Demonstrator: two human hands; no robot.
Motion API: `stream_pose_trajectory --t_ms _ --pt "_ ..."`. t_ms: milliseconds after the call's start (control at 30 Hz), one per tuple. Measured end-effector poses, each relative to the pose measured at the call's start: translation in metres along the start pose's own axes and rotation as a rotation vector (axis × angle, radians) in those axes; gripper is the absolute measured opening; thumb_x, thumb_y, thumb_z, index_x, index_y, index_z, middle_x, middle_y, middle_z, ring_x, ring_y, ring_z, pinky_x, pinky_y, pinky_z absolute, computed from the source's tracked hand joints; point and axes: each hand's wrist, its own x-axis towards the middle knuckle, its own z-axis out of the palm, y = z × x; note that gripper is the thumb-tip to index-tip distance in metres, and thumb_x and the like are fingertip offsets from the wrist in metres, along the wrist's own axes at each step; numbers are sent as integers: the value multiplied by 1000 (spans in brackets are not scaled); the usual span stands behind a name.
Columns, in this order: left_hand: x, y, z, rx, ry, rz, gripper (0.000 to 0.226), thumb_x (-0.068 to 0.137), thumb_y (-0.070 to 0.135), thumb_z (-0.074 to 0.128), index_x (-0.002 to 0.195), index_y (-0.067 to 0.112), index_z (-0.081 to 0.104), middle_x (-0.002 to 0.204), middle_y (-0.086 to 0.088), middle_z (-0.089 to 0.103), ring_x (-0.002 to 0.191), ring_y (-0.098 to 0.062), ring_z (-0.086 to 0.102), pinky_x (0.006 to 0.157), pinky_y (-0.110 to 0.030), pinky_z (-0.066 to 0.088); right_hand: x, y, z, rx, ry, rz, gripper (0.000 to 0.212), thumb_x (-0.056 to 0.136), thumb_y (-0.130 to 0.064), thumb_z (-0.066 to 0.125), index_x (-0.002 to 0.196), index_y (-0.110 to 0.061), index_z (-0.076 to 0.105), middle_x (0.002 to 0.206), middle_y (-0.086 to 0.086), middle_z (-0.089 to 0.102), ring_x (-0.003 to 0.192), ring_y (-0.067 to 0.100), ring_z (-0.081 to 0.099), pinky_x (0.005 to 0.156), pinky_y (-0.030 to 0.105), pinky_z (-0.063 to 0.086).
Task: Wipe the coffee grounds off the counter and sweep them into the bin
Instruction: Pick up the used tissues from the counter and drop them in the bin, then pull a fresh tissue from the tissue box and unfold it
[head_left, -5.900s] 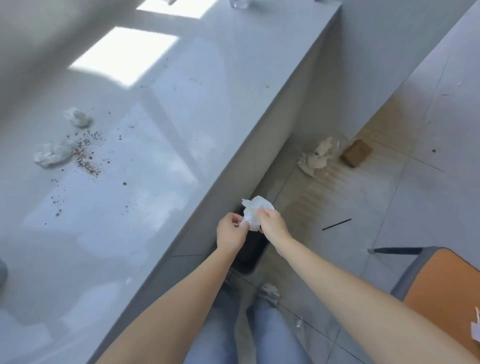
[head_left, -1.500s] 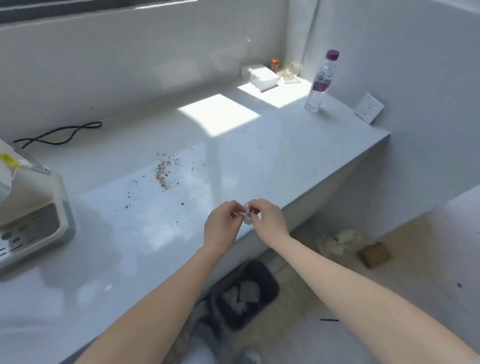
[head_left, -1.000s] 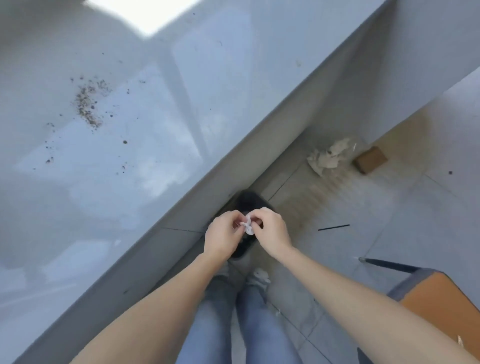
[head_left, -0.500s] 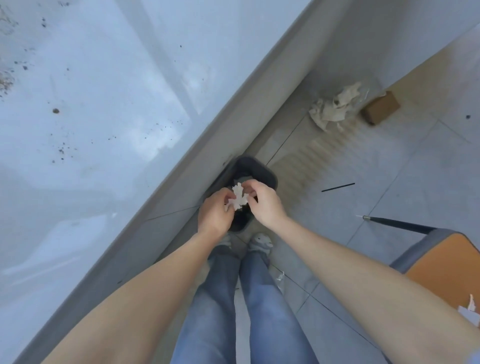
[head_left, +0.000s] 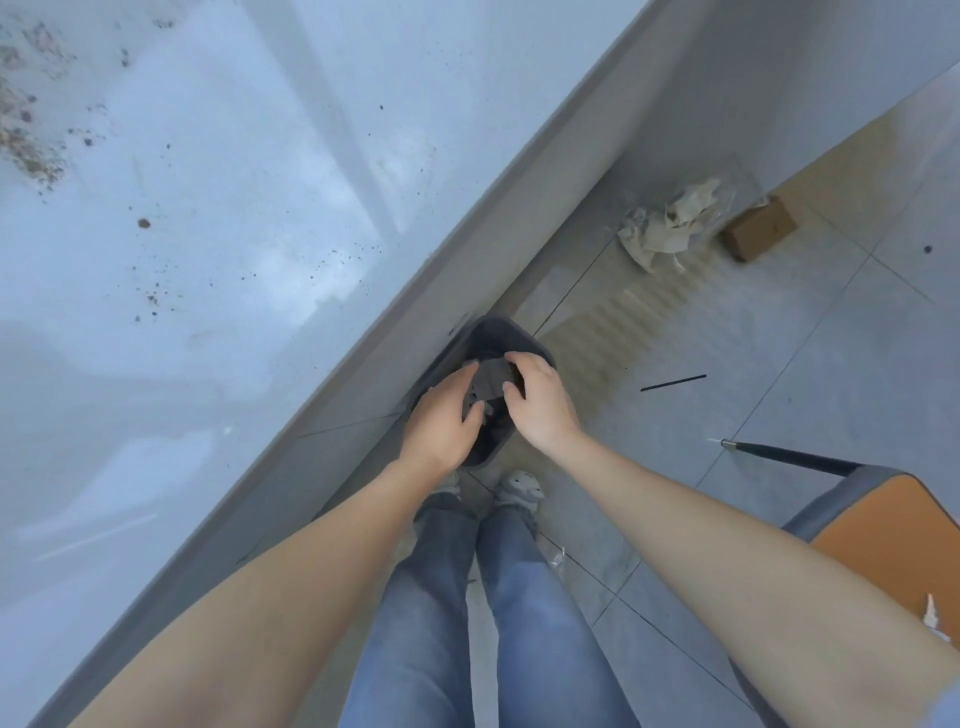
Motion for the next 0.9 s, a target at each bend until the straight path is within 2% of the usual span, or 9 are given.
stream_pose_trajectory --t_ms 200,333,467,567,667,767,900 --pt "-25 51 -24 20 125 176 59 94 22 48 147 13 26 154 -6 30 142 -20 27 115 -41 26 -18 -39 -35 -68 334 -187 43 93 -11 46 136 -15 47 142 1 49 133 20 40 112 40 28" --pt "-50 87 -43 4 299 265 58 96 21 43 149 16 20 158 -3 22 146 -15 17 119 -37 16 -31 -74 -71 -37 456 -311 43 90 -17 47 133 -21 47 140 -4 49 132 15 38 112 37 26" --pt "-73 121 -77 -1 446 346 62 96 24 44 150 23 12 159 7 14 147 -10 7 119 -29 3 -46 -103 -115 -85 486 -455 42 89 -24 48 131 -23 46 136 -5 50 129 14 38 109 38 27" --pt "-90 142 -112 70 570 369 64 97 34 40 150 26 5 159 10 2 146 -8 -7 119 -33 -4 -57 -134 -147 -143 495 -564 46 91 -26 48 136 -22 42 143 -3 45 134 17 33 110 37 22" --pt "-110 149 -145 172 656 310 66 98 44 32 150 27 -4 159 10 -12 144 -10 -19 118 -37 -11 -70 -169 -167 -268 441 -681 53 95 -30 42 147 -24 28 157 -2 25 144 19 16 117 39 9" --pt "-137 147 -184 175 723 231 68 97 48 30 149 30 -10 158 12 -18 143 -9 -23 117 -37 -14 -80 -213 -170 -405 372 -785 58 99 -38 35 151 -27 13 161 -5 3 148 16 -2 118 41 -3" --pt "-189 133 -238 176 886 180 68 96 51 29 149 31 -9 157 12 -19 143 -10 -23 116 -37 -15 -106 -273 -156 -473 335 -868 61 99 -44 30 152 -26 6 161 -5 -7 147 16 -10 118 44 -5"
